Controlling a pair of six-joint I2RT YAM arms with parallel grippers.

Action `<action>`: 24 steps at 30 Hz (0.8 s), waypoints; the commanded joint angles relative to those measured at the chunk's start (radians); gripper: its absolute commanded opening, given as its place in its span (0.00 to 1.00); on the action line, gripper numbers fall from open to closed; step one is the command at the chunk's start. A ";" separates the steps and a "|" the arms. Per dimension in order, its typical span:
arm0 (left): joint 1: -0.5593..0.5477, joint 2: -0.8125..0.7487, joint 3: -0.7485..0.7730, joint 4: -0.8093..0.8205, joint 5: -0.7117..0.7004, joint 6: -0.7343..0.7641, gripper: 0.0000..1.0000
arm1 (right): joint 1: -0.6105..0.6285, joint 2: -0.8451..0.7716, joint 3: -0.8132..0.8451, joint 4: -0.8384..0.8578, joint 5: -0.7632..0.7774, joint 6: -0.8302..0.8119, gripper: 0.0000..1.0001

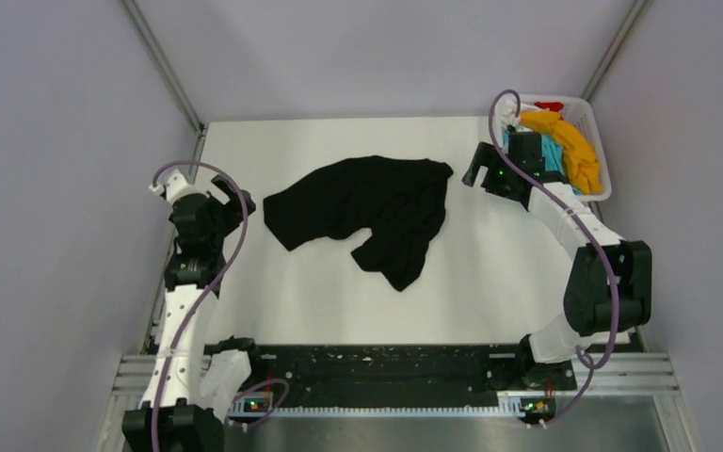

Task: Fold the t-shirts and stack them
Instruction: Move the tshirt to the center of the board, then flatten out the tshirt

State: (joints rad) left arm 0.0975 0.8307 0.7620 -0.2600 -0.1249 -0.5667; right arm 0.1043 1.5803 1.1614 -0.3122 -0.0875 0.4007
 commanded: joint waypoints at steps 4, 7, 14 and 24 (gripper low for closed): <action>0.004 0.151 -0.070 0.053 0.186 -0.045 0.99 | 0.183 -0.207 -0.079 0.087 0.219 -0.132 0.99; 0.004 0.255 -0.068 0.057 0.205 -0.050 0.98 | 0.331 -0.185 -0.105 0.081 0.230 -0.191 0.99; 0.002 0.510 0.030 -0.034 0.309 -0.024 0.82 | 0.578 -0.081 -0.151 0.046 0.221 -0.191 0.99; -0.017 0.723 0.059 0.059 0.416 -0.079 0.65 | 0.659 -0.101 -0.256 0.025 0.108 -0.145 0.98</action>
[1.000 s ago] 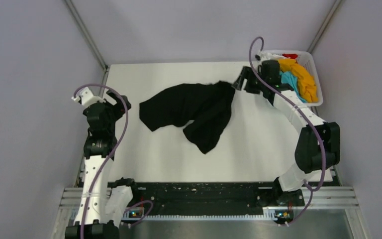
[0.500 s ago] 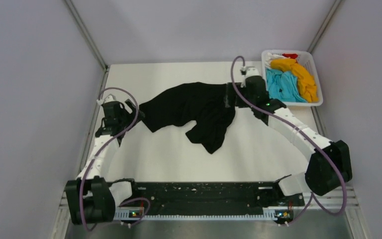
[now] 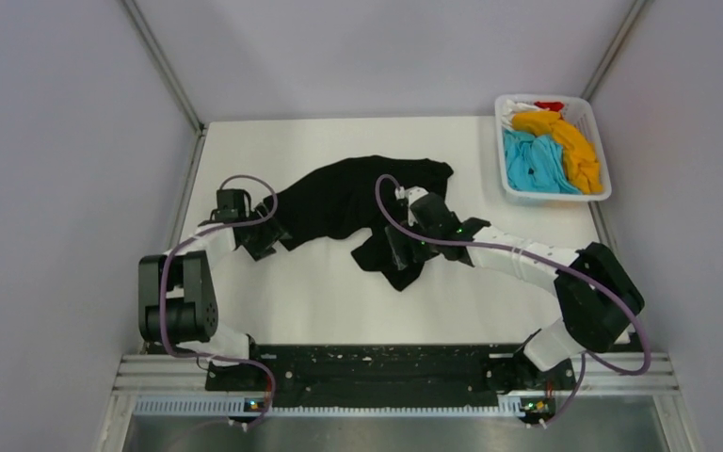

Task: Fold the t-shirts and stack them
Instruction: Flatten out the tshirt

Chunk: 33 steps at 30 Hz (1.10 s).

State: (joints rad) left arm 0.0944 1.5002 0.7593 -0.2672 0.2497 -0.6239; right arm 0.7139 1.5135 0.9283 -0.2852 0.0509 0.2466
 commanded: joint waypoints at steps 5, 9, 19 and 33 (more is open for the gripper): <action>-0.051 0.151 0.121 0.065 0.041 -0.022 0.47 | 0.102 -0.016 -0.035 -0.012 -0.034 0.010 0.96; -0.064 0.192 0.142 0.077 0.060 -0.030 0.00 | 0.105 0.032 -0.036 0.007 -0.018 0.051 0.92; -0.064 0.032 0.144 0.019 -0.071 -0.023 0.00 | 0.103 0.156 0.052 -0.022 0.160 0.097 0.02; -0.063 -0.383 0.326 0.063 -0.277 -0.010 0.00 | -0.186 -0.325 0.211 0.063 0.310 -0.018 0.00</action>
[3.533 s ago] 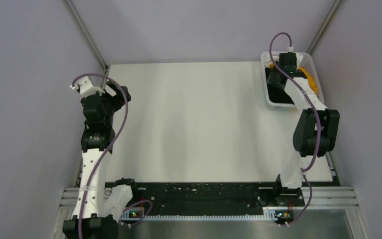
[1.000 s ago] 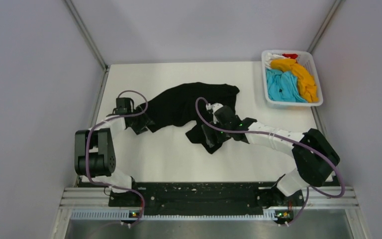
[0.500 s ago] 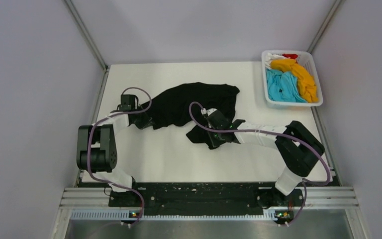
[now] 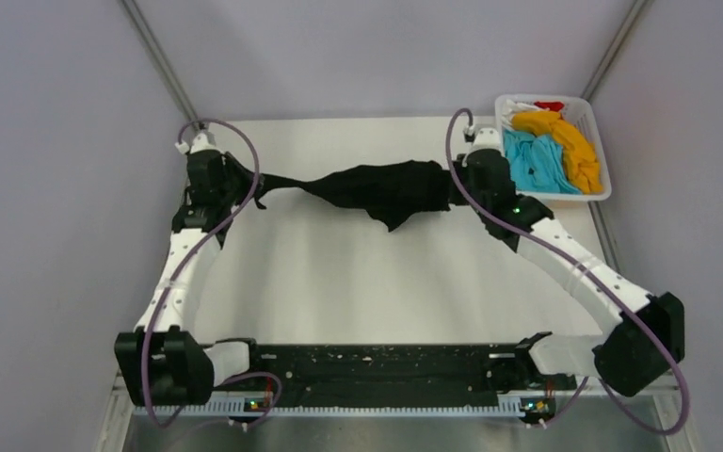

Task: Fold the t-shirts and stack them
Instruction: Flatten out the tshirt

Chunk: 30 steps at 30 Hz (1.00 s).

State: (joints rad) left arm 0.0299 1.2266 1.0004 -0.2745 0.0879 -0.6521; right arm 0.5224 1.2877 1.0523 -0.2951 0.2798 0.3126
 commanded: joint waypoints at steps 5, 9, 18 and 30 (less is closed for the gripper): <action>0.002 -0.192 0.180 0.080 -0.199 0.051 0.00 | -0.022 -0.156 0.223 0.098 0.192 -0.216 0.00; 0.001 -0.236 0.234 0.075 -0.255 0.082 0.00 | -0.037 -0.181 0.315 0.113 0.246 -0.288 0.00; 0.001 -0.356 0.329 0.131 -0.189 0.131 0.00 | -0.038 -0.242 0.502 0.079 0.027 -0.405 0.00; 0.001 -0.440 0.329 0.194 -0.202 0.187 0.00 | -0.038 -0.339 0.509 -0.032 -0.193 -0.349 0.00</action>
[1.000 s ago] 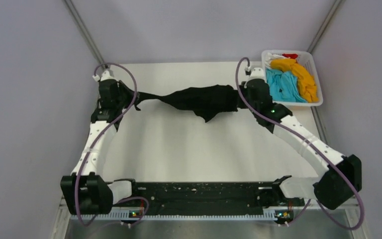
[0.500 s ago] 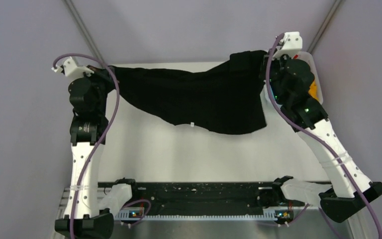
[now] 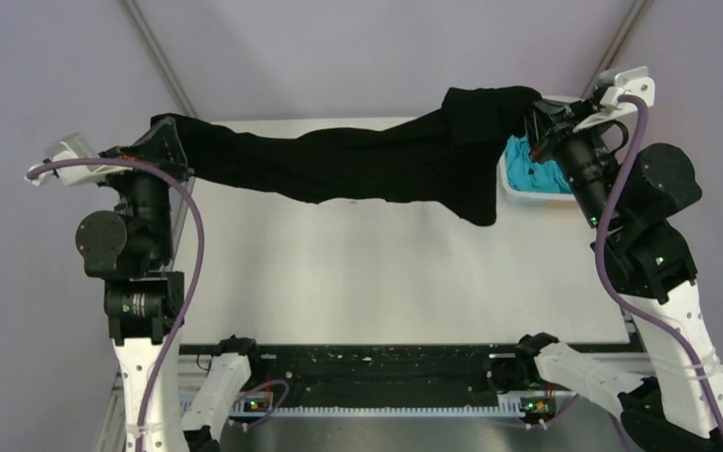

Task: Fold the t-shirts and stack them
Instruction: Flatten out the tshirt

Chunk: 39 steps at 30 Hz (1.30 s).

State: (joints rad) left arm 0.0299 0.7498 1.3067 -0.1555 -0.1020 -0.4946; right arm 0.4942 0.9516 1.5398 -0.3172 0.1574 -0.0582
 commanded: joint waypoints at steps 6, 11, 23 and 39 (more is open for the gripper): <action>0.002 0.296 0.117 0.037 -0.076 0.031 0.00 | -0.009 0.099 -0.089 0.067 0.063 0.142 0.00; 0.020 0.753 0.371 -0.120 -0.115 0.045 0.00 | -0.011 0.353 -0.179 0.035 0.285 0.346 0.03; 0.033 1.261 0.615 -0.315 0.148 -0.010 0.99 | -0.033 0.766 -0.101 -0.119 0.158 0.469 0.94; 0.088 0.939 0.004 -0.347 -0.089 -0.042 0.98 | -0.034 0.498 -0.526 -0.048 -0.081 0.418 0.99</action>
State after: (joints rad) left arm 0.0750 1.6791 1.3857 -0.4816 -0.1612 -0.5030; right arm 0.4660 1.5154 1.0901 -0.3637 0.1715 0.3199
